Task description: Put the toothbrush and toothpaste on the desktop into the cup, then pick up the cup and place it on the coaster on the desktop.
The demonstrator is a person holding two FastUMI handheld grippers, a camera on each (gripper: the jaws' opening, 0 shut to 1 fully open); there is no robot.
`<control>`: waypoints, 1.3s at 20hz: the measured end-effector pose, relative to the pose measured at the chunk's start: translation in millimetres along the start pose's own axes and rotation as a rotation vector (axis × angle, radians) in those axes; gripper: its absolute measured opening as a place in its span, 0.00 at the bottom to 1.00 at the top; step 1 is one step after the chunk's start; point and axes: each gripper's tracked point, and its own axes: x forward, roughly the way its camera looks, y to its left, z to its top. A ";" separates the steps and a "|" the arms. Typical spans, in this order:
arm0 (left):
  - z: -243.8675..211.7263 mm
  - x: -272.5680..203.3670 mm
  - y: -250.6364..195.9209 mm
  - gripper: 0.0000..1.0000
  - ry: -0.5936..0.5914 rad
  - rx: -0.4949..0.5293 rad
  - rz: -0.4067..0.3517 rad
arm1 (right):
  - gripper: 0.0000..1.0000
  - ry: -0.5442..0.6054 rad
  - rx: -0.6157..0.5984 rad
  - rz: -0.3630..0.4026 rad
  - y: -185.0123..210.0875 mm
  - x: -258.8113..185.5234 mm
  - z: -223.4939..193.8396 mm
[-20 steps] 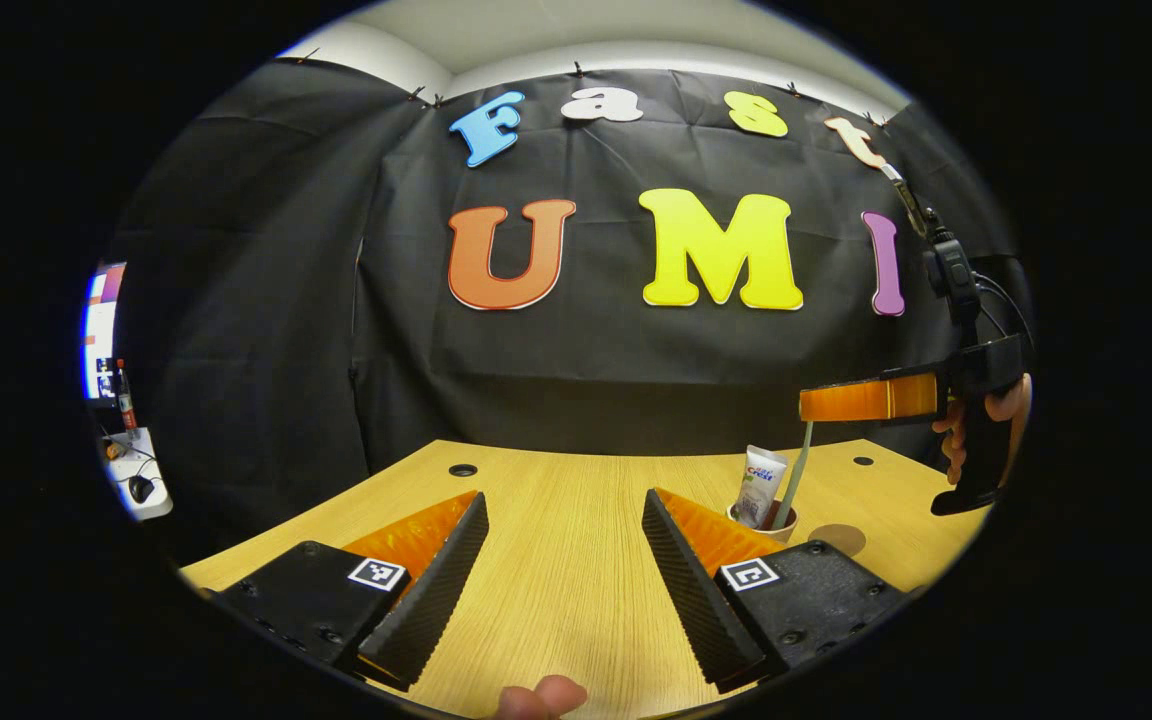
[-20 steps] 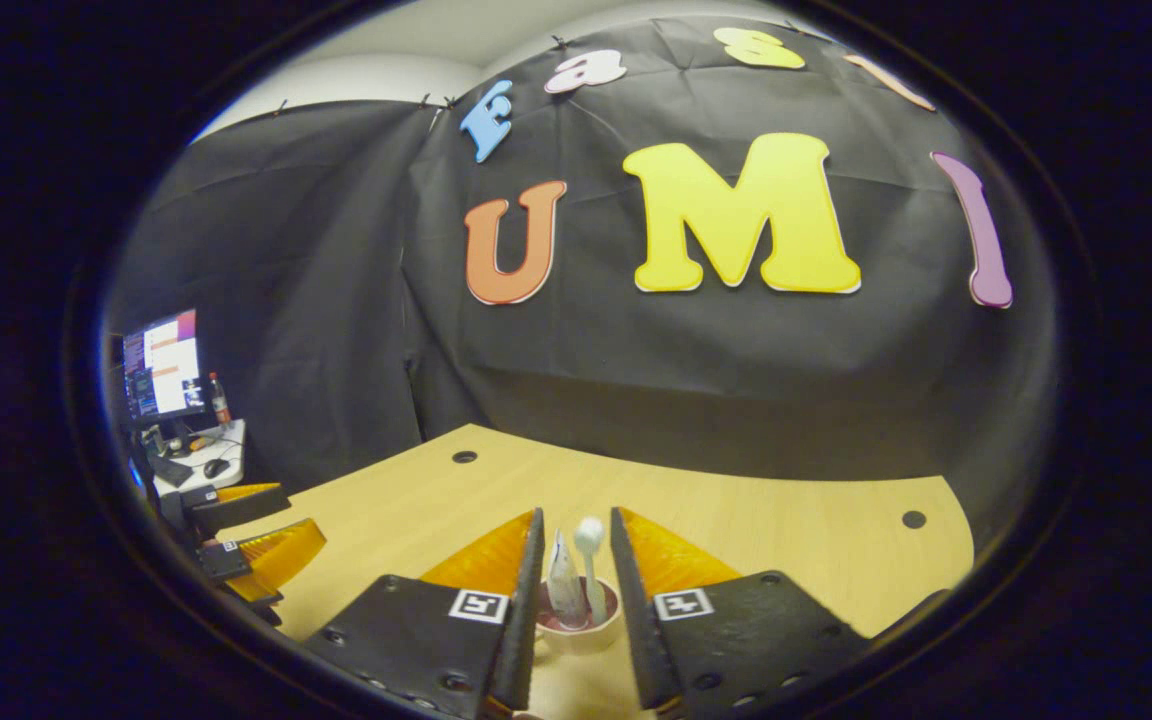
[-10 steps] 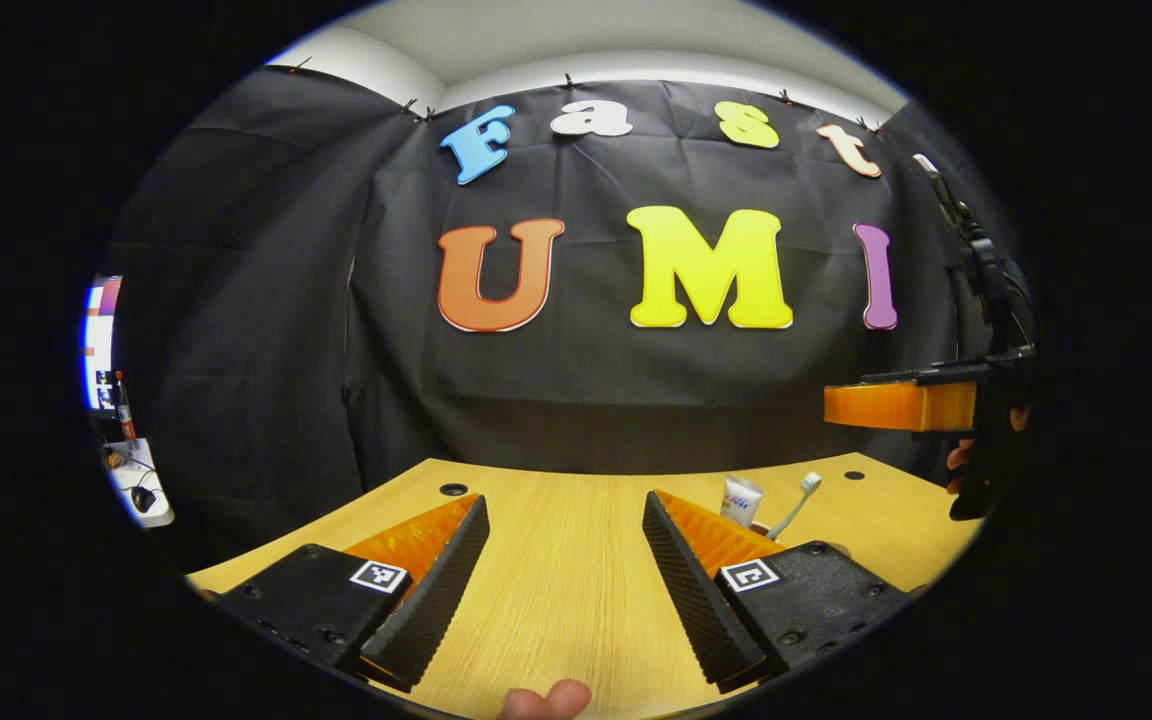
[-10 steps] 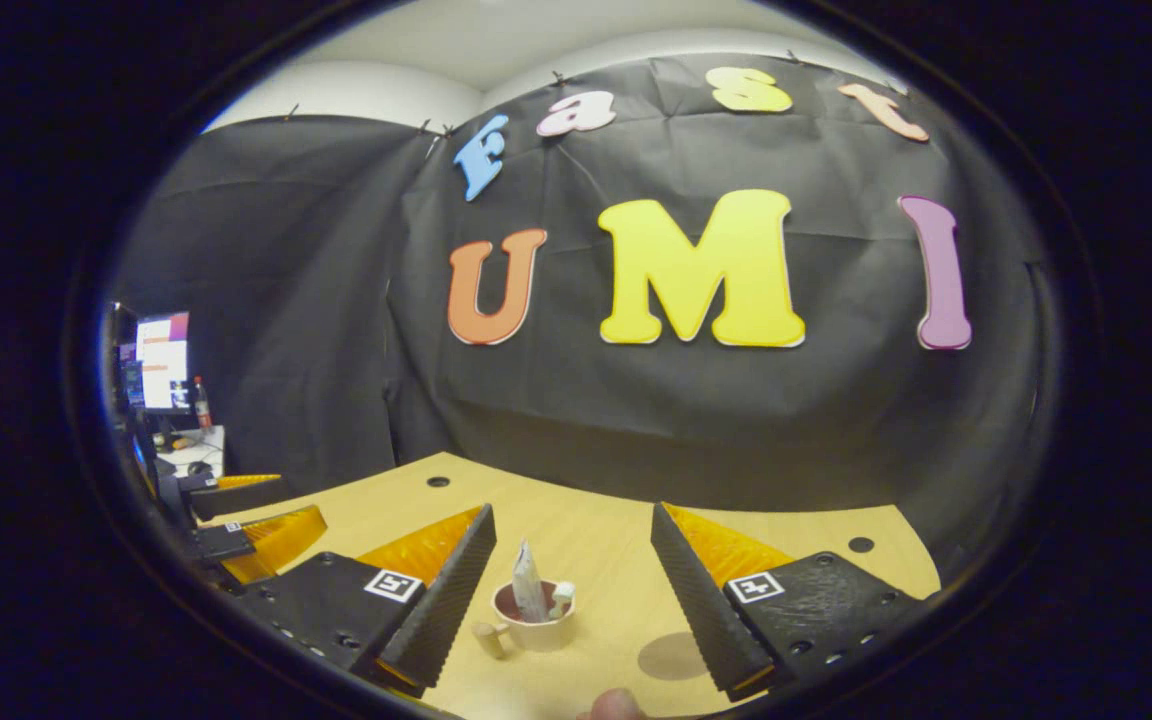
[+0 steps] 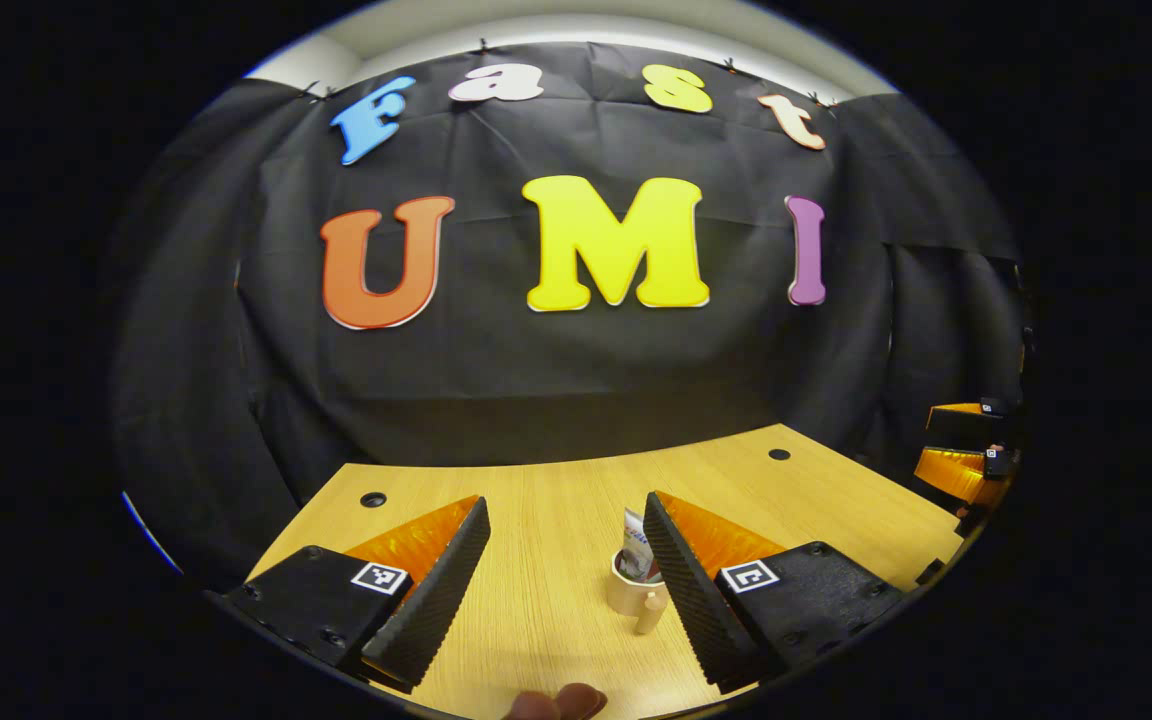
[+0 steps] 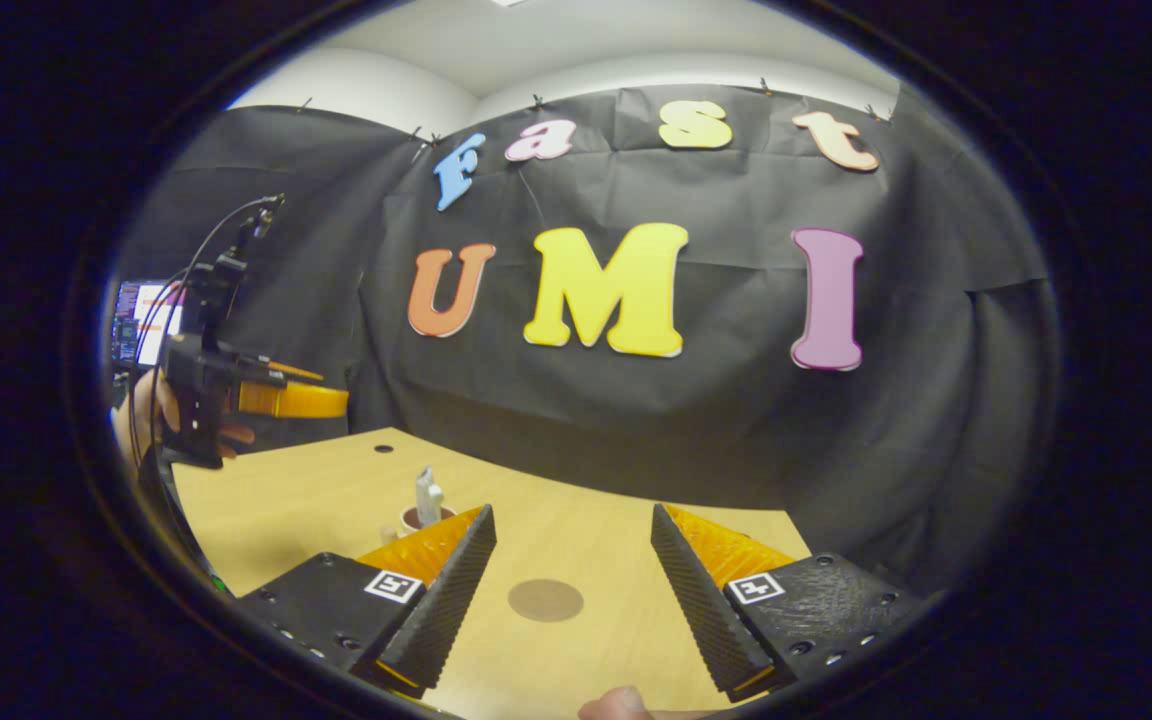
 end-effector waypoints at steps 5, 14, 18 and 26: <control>29.9 25.2 -25.6 0.96 0.151 0.109 -0.101 | 0.97 0.196 0.069 0.007 -60.2 -52.5 -90.7; -90.7 26.6 -48.3 0.99 0.820 0.134 -0.190 | 0.95 0.281 0.206 0.045 -95.6 -97.7 -143.9; -125.7 28.7 -47.8 0.99 0.972 0.117 -0.186 | 0.95 0.330 0.172 0.148 -63.8 -111.4 -164.0; -175.2 33.6 -66.0 1.00 1.127 0.105 -0.207 | 0.96 0.348 0.165 0.162 -51.7 -116.1 -174.7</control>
